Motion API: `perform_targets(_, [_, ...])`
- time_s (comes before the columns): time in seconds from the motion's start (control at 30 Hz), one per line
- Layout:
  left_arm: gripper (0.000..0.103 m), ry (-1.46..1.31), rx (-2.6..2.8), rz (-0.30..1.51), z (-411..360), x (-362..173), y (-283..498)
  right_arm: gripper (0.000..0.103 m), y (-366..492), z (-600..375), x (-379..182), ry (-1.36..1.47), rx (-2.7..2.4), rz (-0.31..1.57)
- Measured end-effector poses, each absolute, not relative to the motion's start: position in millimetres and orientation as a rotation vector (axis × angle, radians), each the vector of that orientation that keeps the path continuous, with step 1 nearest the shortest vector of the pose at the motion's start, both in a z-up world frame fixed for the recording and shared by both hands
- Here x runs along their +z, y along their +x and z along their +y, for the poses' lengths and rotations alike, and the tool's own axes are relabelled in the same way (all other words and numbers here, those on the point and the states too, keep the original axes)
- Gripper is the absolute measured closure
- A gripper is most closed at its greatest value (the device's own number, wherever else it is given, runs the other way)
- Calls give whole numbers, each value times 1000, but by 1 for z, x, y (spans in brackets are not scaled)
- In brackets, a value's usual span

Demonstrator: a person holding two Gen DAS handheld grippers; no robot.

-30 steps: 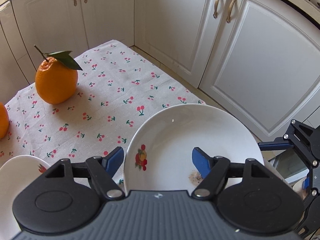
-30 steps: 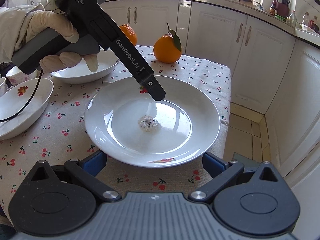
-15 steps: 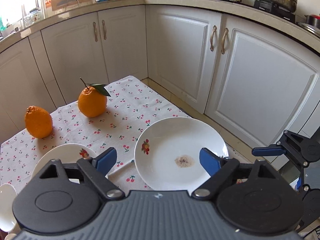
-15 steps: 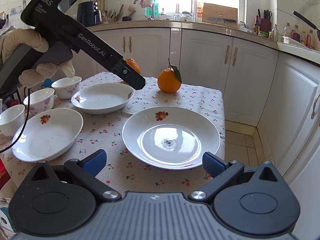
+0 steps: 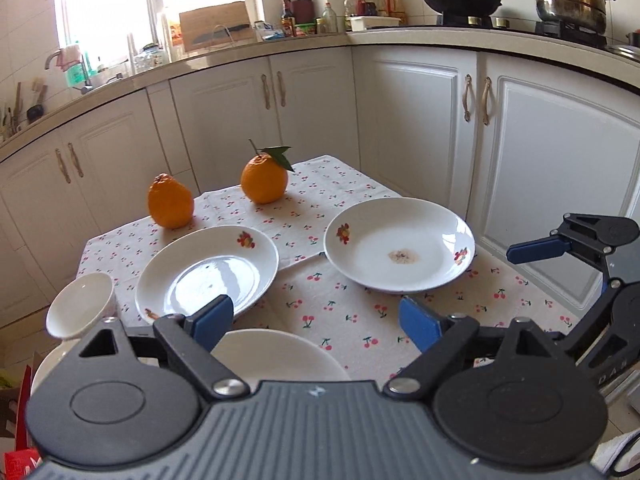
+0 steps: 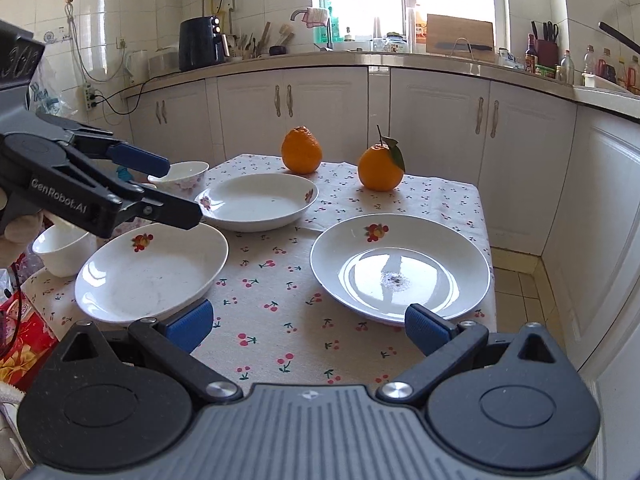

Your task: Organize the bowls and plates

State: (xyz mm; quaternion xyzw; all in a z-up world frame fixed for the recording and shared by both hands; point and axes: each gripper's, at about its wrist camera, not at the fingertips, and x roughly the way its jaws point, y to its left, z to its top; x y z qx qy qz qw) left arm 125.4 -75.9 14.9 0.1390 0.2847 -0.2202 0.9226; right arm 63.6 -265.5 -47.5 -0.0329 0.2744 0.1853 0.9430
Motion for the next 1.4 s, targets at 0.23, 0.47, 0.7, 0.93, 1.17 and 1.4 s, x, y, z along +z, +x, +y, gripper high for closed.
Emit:
perform_targets(0.23, [13,220,-365,589,-33,-11,85,0,61,-248,-51,-97,420,595])
perform_targets(0.47, [13,219,-305,633,-4,-42,56,0,67,-232,-54,-145,455,635])
perform_targets(0.7, [13,184,-295,675,7,-65,53,0,80,-222,-51,-165,472,655])
perform_targets(0.93, [13,170,-275,696,8,-82,63,0,93,-211,-54,-189,523,677])
perform_targets(1.17, [2,123,-253,693,11,-90,67,0,110,-199,-59,-187,599,722])
perform_targets(1.4, [0,105,-254,695,11,-91,69,0,132,-184,-66,-193,698,778])
